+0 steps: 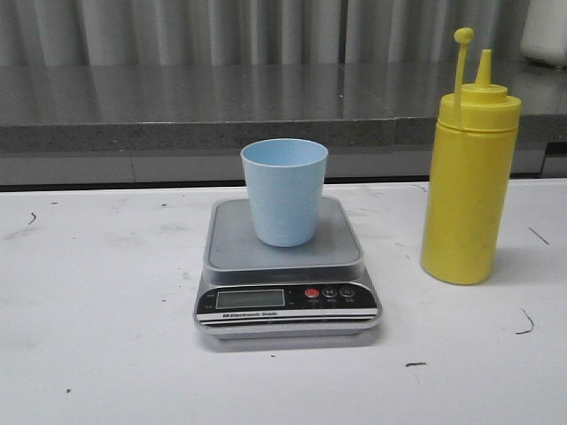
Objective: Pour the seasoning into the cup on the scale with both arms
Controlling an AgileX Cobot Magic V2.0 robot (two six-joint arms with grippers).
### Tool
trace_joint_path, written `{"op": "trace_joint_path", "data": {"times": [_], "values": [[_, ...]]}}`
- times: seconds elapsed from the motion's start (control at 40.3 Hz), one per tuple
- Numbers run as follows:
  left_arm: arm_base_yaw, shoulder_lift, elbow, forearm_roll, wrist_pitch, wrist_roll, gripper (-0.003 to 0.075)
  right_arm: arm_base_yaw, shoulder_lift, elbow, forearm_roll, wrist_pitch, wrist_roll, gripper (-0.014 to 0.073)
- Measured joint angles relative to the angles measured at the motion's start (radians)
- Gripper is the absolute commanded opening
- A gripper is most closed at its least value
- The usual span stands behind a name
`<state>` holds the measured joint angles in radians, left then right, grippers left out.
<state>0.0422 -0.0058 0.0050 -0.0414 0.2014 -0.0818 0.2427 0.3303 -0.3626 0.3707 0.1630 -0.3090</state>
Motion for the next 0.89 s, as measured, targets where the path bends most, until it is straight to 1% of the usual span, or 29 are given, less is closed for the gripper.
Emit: {"op": "trace_joint_path", "data": {"times": [0.074, 0.124, 0.893], "values": [[0.002, 0.0, 0.0, -0.001, -0.07, 0.0, -0.002, 0.0, 0.0, 0.0, 0.0, 0.0, 0.0, -0.0061], [0.002, 0.0, 0.0, -0.002, -0.079, 0.0, -0.002, 0.0, 0.0, 0.0, 0.0, 0.0, 0.0, -0.0061], [0.002, 0.0, 0.0, -0.002, -0.08, 0.0, -0.002, 0.0, 0.0, 0.0, 0.0, 0.0, 0.0, -0.0061]]}}
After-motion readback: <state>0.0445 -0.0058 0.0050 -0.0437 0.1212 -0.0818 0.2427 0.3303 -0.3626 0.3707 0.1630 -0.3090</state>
